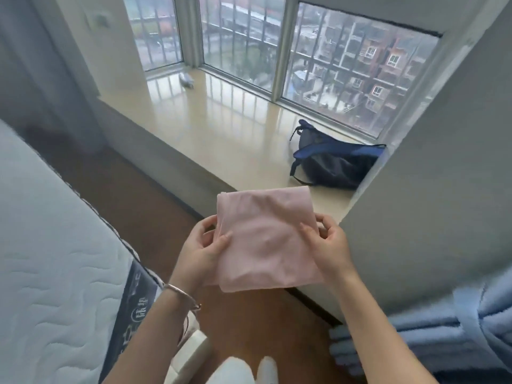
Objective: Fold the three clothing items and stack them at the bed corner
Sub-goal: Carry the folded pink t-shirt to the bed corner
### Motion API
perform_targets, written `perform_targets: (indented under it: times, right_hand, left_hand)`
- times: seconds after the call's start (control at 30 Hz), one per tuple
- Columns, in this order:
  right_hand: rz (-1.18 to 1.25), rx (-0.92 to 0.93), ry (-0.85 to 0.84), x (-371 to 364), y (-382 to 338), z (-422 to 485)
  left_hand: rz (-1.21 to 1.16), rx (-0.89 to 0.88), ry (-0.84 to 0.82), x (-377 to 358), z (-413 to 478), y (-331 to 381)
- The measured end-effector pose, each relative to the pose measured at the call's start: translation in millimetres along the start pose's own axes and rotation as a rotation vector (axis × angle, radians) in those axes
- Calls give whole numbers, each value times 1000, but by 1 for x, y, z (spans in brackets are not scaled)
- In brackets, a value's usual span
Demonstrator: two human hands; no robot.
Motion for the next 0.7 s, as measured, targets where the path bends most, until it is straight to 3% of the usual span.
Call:
perform_targets:
  times: [0.33, 0.7]
  right_hand:
    - [-41, -9, -323, -139, -24, 184]
    - [-96, 62, -617, -405, -86, 361]
  left_hand:
    - [-73, -16, 375, 64, 143, 51]
    - [-187, -90, 649, 233, 322, 142]
Point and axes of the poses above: each hand's wrist, its own z-axis towards the middle knuckle, its own x-axis out of the back of the hand, y = z × x, the point moved 7 cm from there along z, towards the middle knuckle, and after that the axes turned 4 degrees about x, right-handed, at the moved point
